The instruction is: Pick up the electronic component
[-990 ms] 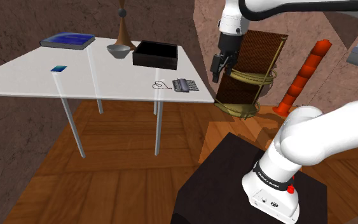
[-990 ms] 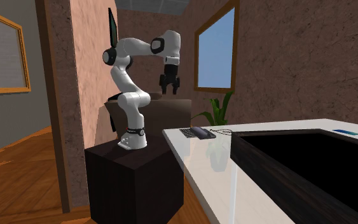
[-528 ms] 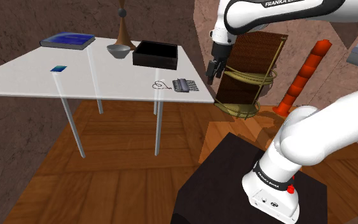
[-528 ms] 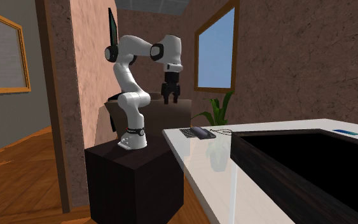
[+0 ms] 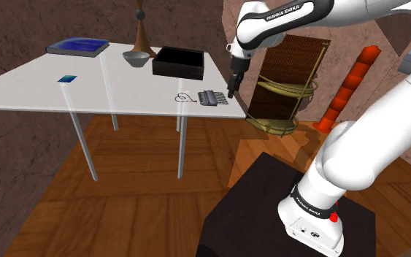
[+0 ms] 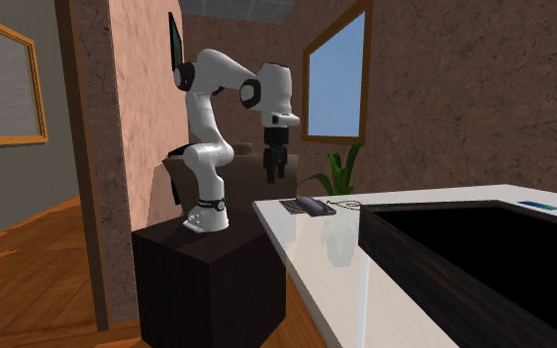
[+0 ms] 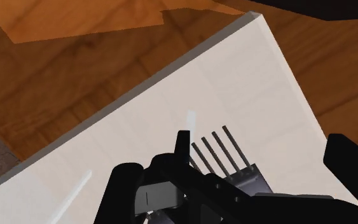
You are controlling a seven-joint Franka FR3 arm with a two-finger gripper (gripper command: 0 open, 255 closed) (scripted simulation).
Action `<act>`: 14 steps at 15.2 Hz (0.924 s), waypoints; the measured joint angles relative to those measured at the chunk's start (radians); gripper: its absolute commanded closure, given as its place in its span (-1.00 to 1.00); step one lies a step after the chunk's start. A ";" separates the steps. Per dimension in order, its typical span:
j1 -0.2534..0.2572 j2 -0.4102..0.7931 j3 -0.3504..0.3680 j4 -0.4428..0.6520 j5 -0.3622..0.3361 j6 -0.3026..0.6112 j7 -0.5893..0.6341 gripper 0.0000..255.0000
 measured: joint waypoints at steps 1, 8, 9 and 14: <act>0.004 0.032 -0.012 0.013 0.012 0.019 -0.037 -1.00; 0.009 0.160 -0.047 0.039 0.064 0.120 -0.152 -1.00; 0.010 0.168 -0.048 0.032 0.066 0.134 -0.153 -1.00; 0.010 0.185 -0.049 0.016 0.073 0.167 -0.158 1.00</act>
